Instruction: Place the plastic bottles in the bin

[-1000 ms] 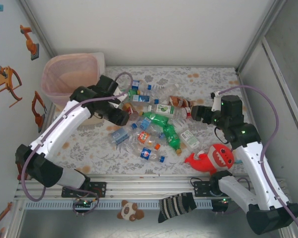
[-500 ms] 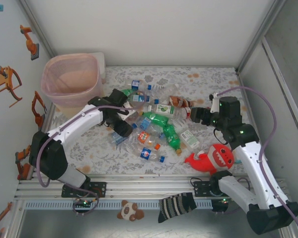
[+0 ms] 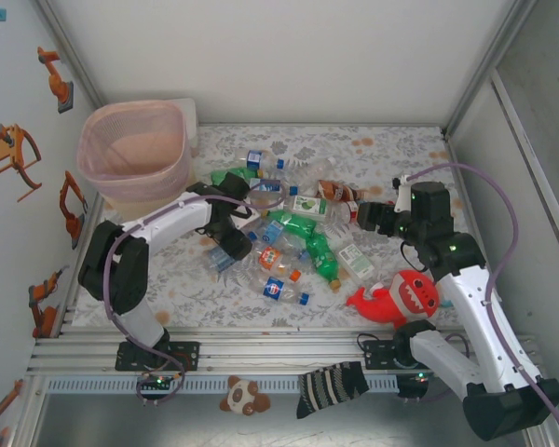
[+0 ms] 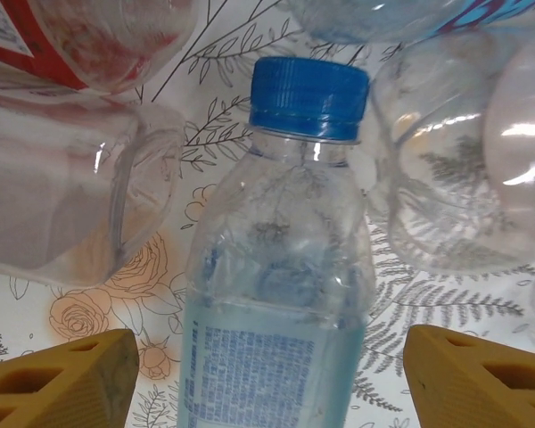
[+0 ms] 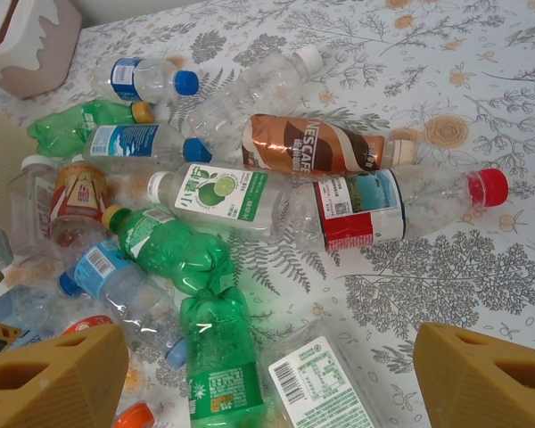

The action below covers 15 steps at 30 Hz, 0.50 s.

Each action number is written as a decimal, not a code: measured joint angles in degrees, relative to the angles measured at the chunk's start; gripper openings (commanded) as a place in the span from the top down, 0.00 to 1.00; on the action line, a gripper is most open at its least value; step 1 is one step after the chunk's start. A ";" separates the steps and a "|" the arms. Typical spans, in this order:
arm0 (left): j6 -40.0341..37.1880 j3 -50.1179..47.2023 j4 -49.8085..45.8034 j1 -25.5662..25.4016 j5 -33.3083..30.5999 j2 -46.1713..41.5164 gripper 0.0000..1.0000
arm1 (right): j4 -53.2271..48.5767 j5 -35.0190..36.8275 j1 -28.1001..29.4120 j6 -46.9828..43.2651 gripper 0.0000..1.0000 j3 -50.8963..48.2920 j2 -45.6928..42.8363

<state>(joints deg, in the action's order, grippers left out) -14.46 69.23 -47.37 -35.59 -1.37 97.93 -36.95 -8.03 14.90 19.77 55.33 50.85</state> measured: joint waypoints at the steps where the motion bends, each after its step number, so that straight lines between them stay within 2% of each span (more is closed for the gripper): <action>1: 0.00 -0.02 0.00 0.00 -0.39 0.46 0.21 | 0.17 0.00 0.00 0.00 0.17 0.00 0.15; 10: 0.00 -0.02 -1.29 0.00 -0.31 4.31 0.23 | 0.42 0.00 0.00 0.00 0.17 -0.07 0.94; 15: 0.02 -0.02 -2.08 0.00 -0.07 5.16 0.28 | 0.76 0.00 0.00 0.00 0.17 -0.52 0.94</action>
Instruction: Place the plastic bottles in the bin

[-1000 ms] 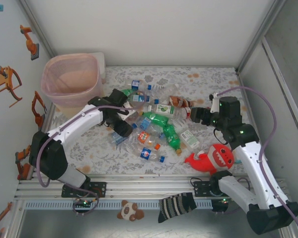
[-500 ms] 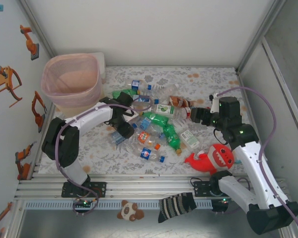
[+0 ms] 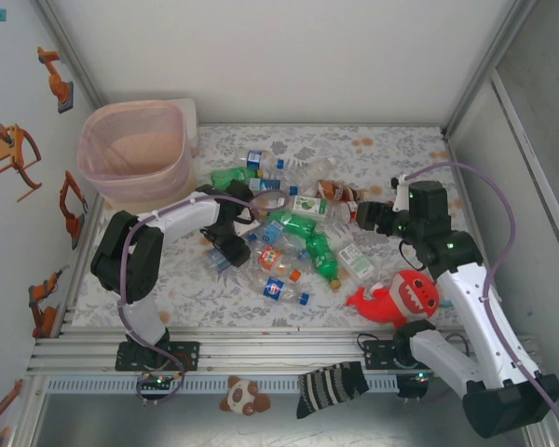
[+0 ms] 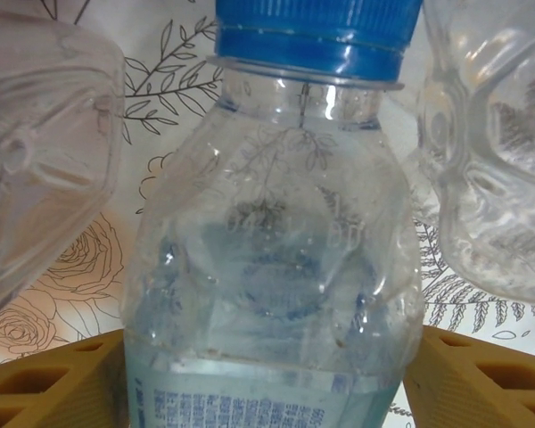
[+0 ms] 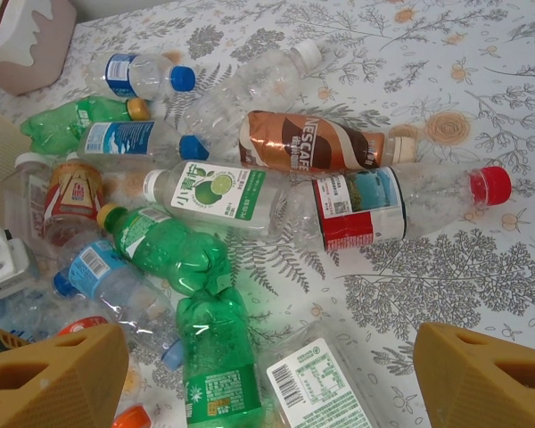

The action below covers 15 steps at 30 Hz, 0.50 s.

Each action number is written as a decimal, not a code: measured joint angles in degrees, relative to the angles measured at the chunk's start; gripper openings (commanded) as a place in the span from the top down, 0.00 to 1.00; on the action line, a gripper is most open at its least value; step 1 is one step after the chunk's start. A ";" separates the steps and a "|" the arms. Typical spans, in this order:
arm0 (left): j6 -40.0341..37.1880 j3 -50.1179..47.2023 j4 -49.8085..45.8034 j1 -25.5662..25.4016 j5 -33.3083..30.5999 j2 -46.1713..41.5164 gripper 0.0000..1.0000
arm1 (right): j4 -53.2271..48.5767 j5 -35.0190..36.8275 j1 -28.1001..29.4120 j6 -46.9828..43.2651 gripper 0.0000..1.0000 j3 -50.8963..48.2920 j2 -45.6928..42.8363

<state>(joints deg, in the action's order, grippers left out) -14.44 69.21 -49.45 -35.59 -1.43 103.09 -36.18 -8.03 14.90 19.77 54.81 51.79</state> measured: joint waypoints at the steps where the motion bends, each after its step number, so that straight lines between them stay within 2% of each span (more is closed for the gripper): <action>1: 0.00 0.00 -0.13 0.00 0.04 0.07 0.30 | -0.02 0.00 0.00 0.00 0.17 -0.02 0.02; 6: -0.37 0.00 -0.74 0.00 0.63 0.31 0.38 | 0.00 0.00 0.00 0.00 0.17 -0.04 0.04; 15: -0.63 0.00 -1.11 0.24 1.42 0.31 0.38 | -0.02 0.00 0.28 0.00 0.18 -0.04 0.04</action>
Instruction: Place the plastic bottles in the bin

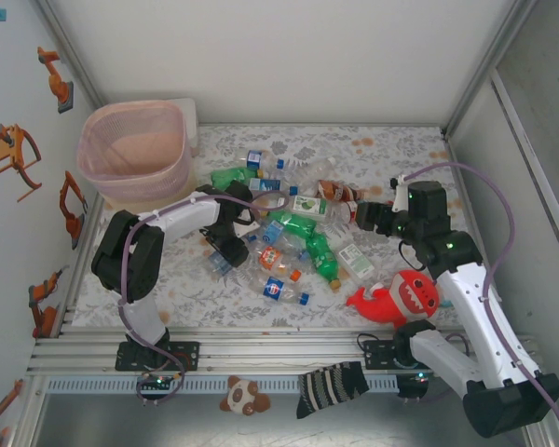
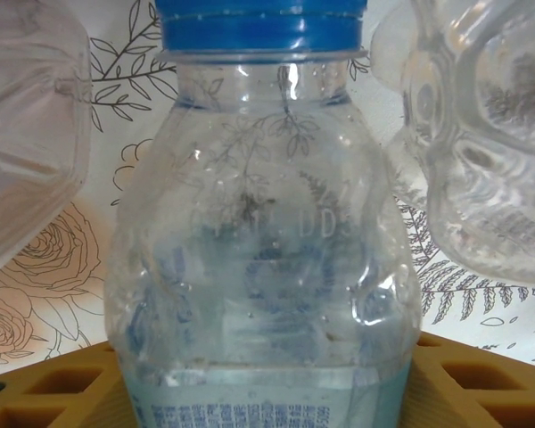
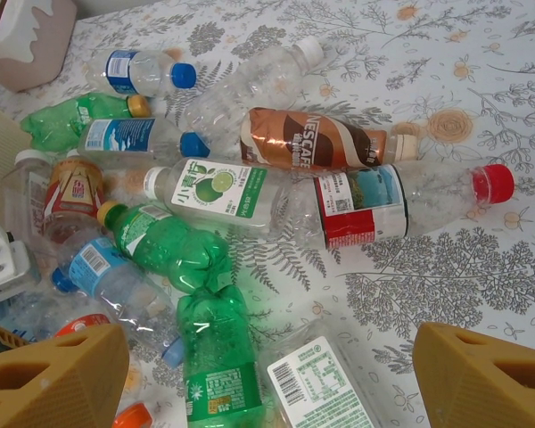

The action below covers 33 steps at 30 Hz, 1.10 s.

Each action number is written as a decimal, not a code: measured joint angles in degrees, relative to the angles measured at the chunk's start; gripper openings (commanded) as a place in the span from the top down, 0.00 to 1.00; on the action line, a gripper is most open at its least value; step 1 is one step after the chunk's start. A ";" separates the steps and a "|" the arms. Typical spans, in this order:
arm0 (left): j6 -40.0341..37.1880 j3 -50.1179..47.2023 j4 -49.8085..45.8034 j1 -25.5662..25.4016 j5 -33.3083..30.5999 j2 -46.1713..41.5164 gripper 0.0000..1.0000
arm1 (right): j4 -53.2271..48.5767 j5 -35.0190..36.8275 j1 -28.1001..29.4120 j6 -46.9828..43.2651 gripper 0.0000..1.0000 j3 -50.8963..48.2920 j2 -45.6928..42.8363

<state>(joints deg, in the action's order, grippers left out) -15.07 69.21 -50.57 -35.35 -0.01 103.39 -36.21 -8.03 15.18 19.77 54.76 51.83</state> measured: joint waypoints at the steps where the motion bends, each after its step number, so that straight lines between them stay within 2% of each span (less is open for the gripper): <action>1: 0.00 0.00 -0.04 0.11 0.02 0.00 0.38 | -0.02 0.00 0.00 0.00 0.18 0.00 0.00; 13: 0.02 0.00 -0.04 0.35 0.70 -1.81 0.42 | -0.85 0.13 0.09 0.00 0.18 0.07 -0.07; 33: 1.97 2.47 1.16 4.70 8.68 -21.24 0.50 | -4.15 1.38 0.42 -0.02 0.18 3.10 -3.13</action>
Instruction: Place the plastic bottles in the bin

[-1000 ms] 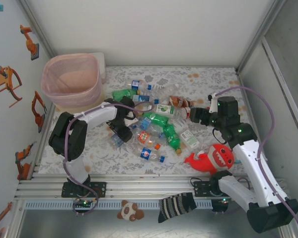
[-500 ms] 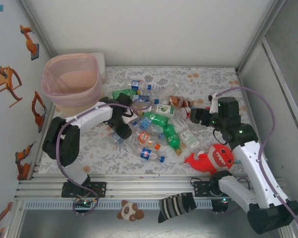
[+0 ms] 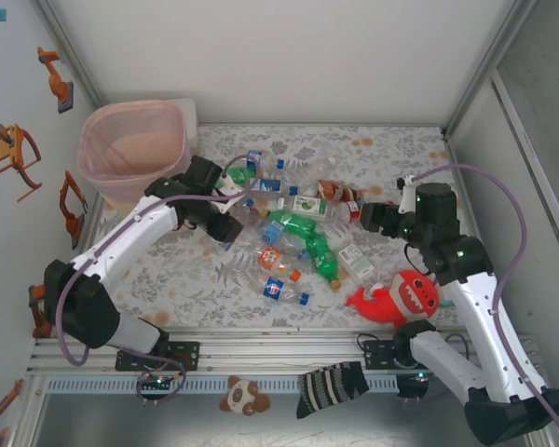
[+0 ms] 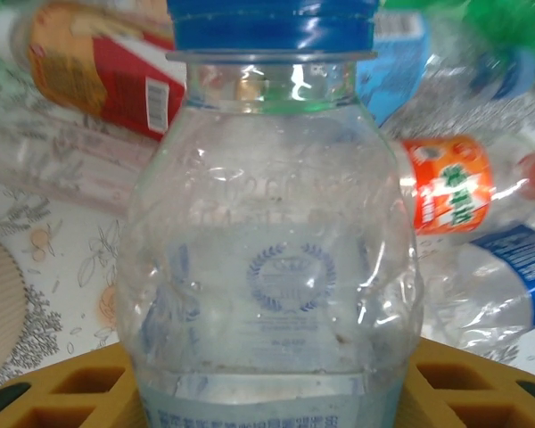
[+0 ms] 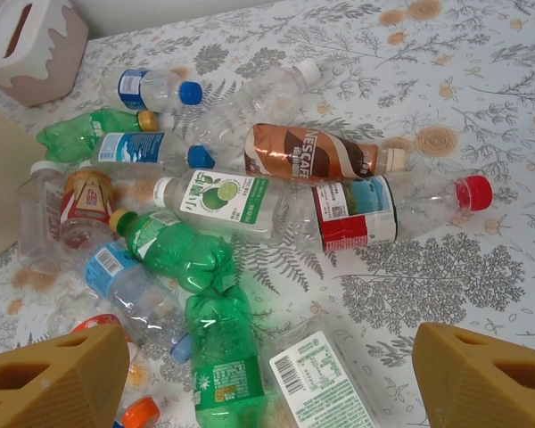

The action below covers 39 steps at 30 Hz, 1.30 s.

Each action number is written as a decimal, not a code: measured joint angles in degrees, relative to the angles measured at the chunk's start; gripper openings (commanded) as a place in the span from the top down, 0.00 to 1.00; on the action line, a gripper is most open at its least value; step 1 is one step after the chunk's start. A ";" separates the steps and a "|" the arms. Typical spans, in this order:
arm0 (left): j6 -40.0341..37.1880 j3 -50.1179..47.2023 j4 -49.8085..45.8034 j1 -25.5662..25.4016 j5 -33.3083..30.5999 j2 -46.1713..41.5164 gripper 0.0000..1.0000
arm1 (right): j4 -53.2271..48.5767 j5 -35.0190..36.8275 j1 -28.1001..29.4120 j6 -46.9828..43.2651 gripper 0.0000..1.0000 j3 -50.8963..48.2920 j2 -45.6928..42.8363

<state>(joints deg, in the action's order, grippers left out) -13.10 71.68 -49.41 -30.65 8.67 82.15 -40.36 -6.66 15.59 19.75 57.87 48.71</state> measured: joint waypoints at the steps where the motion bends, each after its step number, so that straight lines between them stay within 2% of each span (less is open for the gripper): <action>1: 0.31 0.66 0.13 0.13 0.37 -0.76 0.50 | -0.02 0.11 0.00 0.00 0.18 0.00 -0.04; 11: 3.87 11.02 2.97 1.73 0.55 -8.07 0.51 | -1.03 0.31 0.00 -0.20 0.18 0.13 -1.60; 19: 5.40 20.76 4.87 2.19 -7.80 -9.22 0.52 | -1.09 0.28 0.00 -0.20 0.18 0.17 -1.92; 24: 5.40 26.91 5.11 4.17 -12.81 -8.61 0.53 | -1.40 0.26 0.00 -0.22 0.18 0.17 -2.58; 33: 6.40 40.68 1.33 13.25 -15.30 0.85 0.52 | -1.40 0.13 0.00 -0.20 0.18 0.17 -2.60; 39: 8.50 43.36 -3.78 21.68 -14.08 7.48 0.52 | -1.38 0.11 0.00 -0.22 0.18 0.17 -1.88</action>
<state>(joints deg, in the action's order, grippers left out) -4.60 115.04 -53.19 -8.97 -5.41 89.62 -41.74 -6.55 15.59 19.53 58.04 46.83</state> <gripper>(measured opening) 0.480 0.822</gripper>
